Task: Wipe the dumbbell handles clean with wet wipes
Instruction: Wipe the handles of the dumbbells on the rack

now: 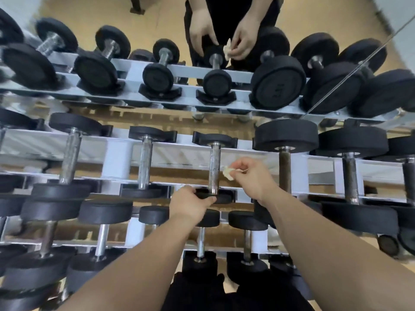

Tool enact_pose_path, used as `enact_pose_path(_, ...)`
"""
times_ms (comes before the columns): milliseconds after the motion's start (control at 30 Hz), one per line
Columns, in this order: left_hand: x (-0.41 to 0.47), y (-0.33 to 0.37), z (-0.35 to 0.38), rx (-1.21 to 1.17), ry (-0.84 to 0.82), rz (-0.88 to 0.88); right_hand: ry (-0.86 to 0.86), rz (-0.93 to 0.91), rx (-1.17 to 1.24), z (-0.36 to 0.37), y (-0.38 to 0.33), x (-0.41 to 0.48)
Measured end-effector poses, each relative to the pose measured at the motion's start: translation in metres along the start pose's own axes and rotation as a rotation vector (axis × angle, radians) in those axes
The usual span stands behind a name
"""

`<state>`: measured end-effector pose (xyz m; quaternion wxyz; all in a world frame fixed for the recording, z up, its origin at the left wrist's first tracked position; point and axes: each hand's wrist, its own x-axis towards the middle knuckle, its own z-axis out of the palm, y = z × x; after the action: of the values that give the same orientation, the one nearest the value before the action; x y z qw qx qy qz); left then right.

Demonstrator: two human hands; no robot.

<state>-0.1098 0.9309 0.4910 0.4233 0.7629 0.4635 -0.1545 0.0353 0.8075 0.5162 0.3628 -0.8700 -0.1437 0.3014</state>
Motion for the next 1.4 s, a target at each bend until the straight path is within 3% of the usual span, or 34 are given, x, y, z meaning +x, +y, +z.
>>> enact_pose_path(167, 0.013, -0.002, -0.002, -0.076, -0.034, -0.062, 0.096, -0.035, -0.105, 0.012, -0.005, 0.024)
enact_pose_path(233, 0.018, -0.005, -0.002, -0.125, -0.057, -0.090, 0.115, -0.132, -0.200, 0.014, -0.006, 0.033)
enact_pose_path(400, 0.023, -0.010, 0.001, -0.178, -0.055, -0.117, -0.068, -0.352, -0.343, 0.027, -0.007, 0.056)
enact_pose_path(533, 0.028, -0.014, 0.000, -0.159, -0.064, -0.094, -0.042, -0.477, -0.491, 0.028, 0.003, 0.072)
enact_pose_path(633, 0.030, -0.015, 0.001, -0.160, -0.070, -0.093, -0.019, -0.482, -0.417, 0.028, 0.012, 0.066)
enact_pose_path(833, 0.030, -0.020, 0.006, -0.189, -0.037, -0.053, -0.212, -0.556, -0.440, 0.036, 0.022, 0.049)
enact_pose_path(1100, 0.031, -0.025, 0.010, -0.252, -0.041, -0.049, 0.002, -0.517, -0.452, 0.040, 0.007, 0.063)
enact_pose_path(1300, 0.028, -0.028, 0.014, -0.275, -0.018, -0.029, -0.174, -0.616, -0.485, 0.043, 0.024, 0.040)
enact_pose_path(1400, 0.027, -0.027, 0.013, -0.279, -0.015, -0.037, -0.136, -0.625, -0.528, 0.039, 0.013, 0.057)
